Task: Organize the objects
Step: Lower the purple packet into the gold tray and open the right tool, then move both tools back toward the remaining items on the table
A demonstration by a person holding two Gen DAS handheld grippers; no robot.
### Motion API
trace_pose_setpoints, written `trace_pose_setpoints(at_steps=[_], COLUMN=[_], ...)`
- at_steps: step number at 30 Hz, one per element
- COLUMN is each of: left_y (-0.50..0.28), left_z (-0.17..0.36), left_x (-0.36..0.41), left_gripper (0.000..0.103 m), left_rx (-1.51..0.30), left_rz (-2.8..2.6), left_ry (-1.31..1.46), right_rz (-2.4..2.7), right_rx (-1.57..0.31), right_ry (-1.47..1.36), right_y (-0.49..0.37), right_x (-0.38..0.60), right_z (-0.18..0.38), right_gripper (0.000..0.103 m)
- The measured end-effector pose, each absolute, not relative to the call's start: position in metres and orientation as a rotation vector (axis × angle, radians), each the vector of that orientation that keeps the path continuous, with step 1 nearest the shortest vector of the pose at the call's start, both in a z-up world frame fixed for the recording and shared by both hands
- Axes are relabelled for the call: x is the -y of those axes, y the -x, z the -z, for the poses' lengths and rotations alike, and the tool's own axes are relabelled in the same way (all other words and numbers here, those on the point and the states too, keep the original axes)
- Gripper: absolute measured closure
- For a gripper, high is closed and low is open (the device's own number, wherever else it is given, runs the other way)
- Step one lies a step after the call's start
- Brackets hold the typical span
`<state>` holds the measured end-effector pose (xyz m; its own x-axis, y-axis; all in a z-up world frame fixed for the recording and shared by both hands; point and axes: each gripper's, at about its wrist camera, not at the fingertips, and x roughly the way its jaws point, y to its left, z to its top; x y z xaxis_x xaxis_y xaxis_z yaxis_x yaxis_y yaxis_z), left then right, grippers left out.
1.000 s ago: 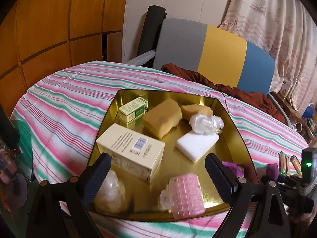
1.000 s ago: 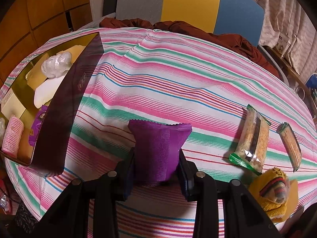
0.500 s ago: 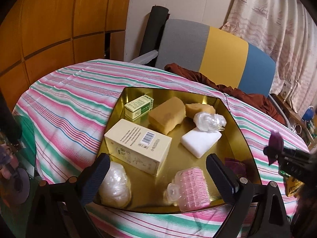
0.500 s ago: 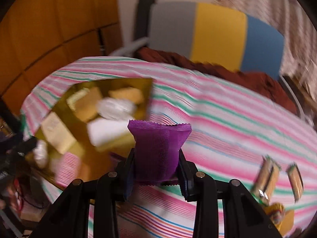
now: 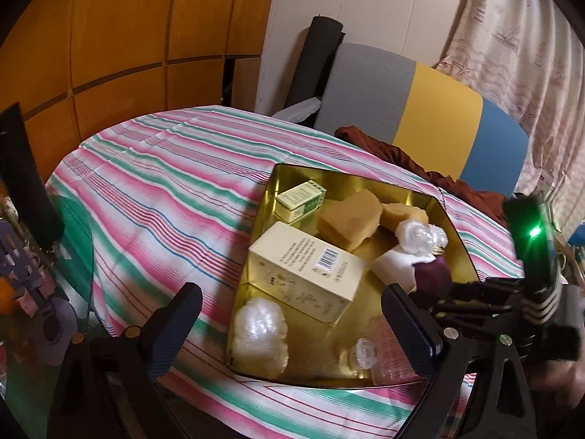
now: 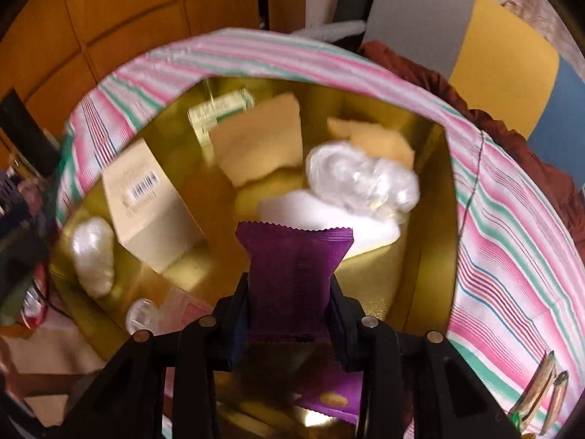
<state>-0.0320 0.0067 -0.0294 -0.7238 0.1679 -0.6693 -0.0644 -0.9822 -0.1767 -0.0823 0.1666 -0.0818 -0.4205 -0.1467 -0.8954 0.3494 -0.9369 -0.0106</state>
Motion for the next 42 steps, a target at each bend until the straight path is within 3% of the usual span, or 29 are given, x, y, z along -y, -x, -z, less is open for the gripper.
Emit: trace_pose_setpoints(at_steps=[4, 9, 17, 25, 42], left_y=[0.032, 0.031, 0.029, 0.024, 0.014], left_z=[0.03, 0.027, 0.022, 0.013, 0.006], left_x=[-0.005, -0.007, -0.01, -0.03, -0.102], left_gripper=[0.004, 0.001, 0.001, 0.0, 0.0], left_rx=[0.222, 0.216, 0.189, 0.129, -0.073], left_rz=[-2.802, -2.808, -2.818, -2.785, -2.639], left_ry=[1.112, 1.107, 1.094, 1.046, 0.993], right_rz=[2.358, 2.404, 2.551, 2.736, 2.89], right_rx=[-0.314, -0.31, -0.155, 0.017, 0.152], right_ry=[-1.527, -1.465, -1.344, -1.34, -1.491], right_y=[0.08, 0.066, 0.048, 0.031, -0.01], right_x=[-0.166, -0.17, -0.198, -0.263, -0.363], right_z=[0.098, 0.091, 0.055, 0.039, 0.057], right_gripper=[0.065, 0.037, 0.027, 0.024, 0.023])
